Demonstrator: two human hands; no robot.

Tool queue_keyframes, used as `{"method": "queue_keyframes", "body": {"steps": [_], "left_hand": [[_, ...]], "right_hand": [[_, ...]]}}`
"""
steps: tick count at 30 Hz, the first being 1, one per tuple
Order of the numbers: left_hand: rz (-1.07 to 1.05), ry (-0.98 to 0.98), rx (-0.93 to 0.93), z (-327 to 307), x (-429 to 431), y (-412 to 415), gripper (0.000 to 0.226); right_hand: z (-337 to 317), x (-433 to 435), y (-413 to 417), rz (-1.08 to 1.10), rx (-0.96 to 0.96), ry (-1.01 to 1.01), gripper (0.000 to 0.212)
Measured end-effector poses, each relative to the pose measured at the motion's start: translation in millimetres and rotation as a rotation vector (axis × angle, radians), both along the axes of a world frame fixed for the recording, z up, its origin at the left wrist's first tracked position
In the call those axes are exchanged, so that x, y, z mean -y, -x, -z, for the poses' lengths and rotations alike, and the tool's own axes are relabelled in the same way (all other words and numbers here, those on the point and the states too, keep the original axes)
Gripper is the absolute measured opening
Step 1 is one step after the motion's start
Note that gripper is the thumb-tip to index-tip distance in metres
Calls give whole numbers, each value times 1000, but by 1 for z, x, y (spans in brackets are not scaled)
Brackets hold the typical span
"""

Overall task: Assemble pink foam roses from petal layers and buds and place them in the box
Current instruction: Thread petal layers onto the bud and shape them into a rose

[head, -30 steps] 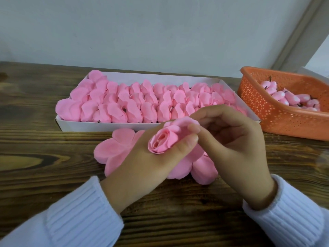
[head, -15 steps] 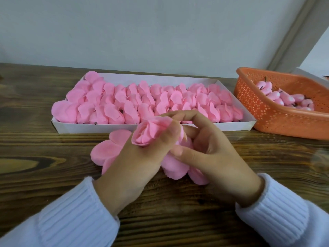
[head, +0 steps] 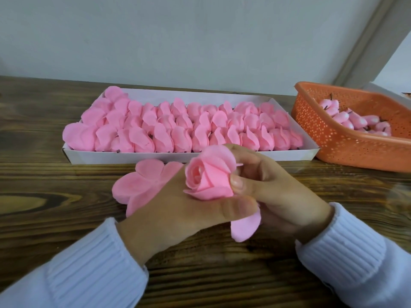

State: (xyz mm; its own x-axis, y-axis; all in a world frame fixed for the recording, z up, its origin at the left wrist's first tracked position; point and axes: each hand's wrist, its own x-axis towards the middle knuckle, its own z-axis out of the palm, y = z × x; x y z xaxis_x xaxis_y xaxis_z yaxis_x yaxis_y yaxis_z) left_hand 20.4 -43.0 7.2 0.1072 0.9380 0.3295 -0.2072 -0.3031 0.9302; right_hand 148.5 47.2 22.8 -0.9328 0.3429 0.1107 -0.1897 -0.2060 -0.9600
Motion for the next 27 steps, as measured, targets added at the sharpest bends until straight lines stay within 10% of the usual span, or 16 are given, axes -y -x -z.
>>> {"method": "queue_keyframes", "body": {"steps": [12,27], "left_hand": [[-350,-148,-198,-1,2,-7,19],[-432,-19,-80,-9,1,-9,47]], "right_hand": [[1,-10,-1,201,12,33,31],[2,1,-3,634,-107,-624,10]]}}
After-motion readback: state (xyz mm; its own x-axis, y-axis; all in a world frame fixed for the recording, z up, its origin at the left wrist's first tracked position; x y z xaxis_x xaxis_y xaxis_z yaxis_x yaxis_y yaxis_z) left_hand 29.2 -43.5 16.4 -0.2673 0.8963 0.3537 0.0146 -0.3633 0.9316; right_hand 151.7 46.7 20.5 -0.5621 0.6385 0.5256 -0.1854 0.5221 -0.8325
